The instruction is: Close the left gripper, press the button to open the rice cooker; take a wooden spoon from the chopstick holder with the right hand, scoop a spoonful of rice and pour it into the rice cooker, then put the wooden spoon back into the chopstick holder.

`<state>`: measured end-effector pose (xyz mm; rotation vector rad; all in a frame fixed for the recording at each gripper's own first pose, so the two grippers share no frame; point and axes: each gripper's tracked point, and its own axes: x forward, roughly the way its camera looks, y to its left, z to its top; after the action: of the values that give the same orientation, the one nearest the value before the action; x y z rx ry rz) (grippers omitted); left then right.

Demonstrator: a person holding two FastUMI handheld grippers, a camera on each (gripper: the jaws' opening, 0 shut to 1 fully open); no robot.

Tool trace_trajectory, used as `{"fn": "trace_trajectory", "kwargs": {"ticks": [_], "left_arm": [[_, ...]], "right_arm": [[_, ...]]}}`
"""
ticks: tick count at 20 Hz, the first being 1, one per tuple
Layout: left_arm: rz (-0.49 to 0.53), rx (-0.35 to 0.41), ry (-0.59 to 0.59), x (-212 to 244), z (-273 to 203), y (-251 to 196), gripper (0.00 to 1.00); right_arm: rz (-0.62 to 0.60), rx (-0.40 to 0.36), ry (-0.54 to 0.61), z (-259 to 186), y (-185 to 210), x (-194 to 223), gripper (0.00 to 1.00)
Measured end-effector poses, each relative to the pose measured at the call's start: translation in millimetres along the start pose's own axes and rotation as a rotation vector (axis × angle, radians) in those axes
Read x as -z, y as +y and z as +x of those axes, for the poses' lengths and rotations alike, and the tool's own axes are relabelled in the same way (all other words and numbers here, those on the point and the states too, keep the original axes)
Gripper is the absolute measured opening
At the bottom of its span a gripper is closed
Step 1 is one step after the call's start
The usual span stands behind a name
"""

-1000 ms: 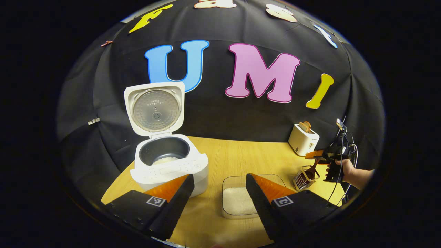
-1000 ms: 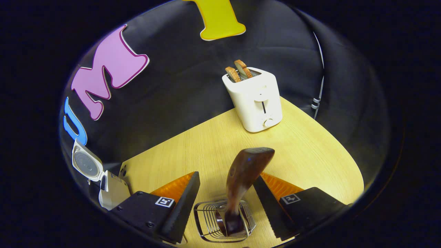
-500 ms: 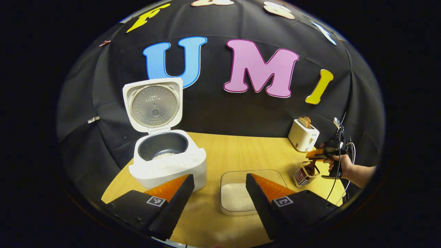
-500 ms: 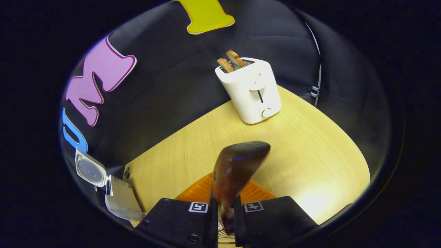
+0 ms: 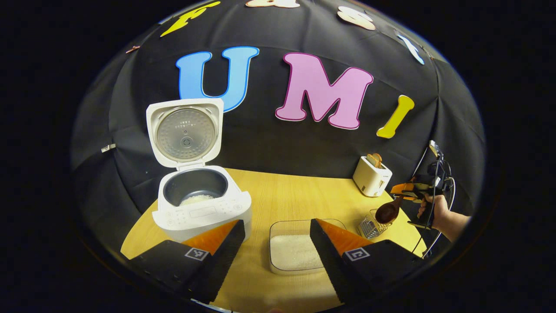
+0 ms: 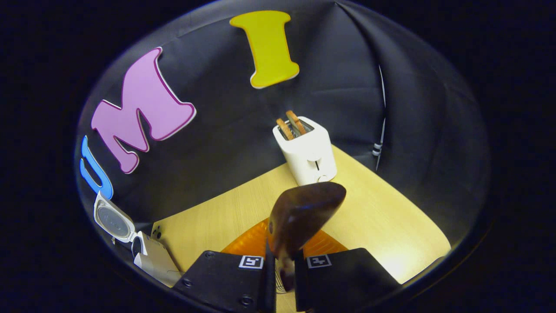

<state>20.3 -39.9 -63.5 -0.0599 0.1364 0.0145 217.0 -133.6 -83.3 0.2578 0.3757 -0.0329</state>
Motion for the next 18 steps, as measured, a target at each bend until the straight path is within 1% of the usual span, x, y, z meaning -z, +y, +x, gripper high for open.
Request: {"fn": "trace_trajectory", "kwargs": {"ticks": [5, 6, 7, 9, 12, 14, 18], "left_arm": [[0.011, -0.001, -0.037, -17, -3, 29, 0.97], [0.014, 0.004, -0.049, -20, -4, 33, 0.94], [0.014, 0.009, -0.058, -22, -5, 39, 0.97], [0.015, 0.009, -0.059, -21, -6, 53, 0.97], [0.008, 0.01, -0.072, -20, -15, 72, 0.97], [0.002, -0.001, -0.077, -19, -19, 88, 0.97], [0.006, -0.006, -0.071, -20, -21, 115, 0.97]], "right_arm": [[0.005, -0.048, -0.057, -47, 43, -27, 0.21], [-0.002, -0.053, -0.066, -56, 52, -28, 0.21], [-0.011, -0.056, -0.078, -63, 62, -28, 0.21], [-0.024, -0.074, -0.099, -77, 88, -26, 0.21], [-0.032, -0.119, -0.087, -93, 129, -4, 0.21], [-0.047, -0.122, -0.085, -99, 147, 14, 0.21], [-0.084, -0.142, -0.055, -104, 178, 68, 0.21]]}}
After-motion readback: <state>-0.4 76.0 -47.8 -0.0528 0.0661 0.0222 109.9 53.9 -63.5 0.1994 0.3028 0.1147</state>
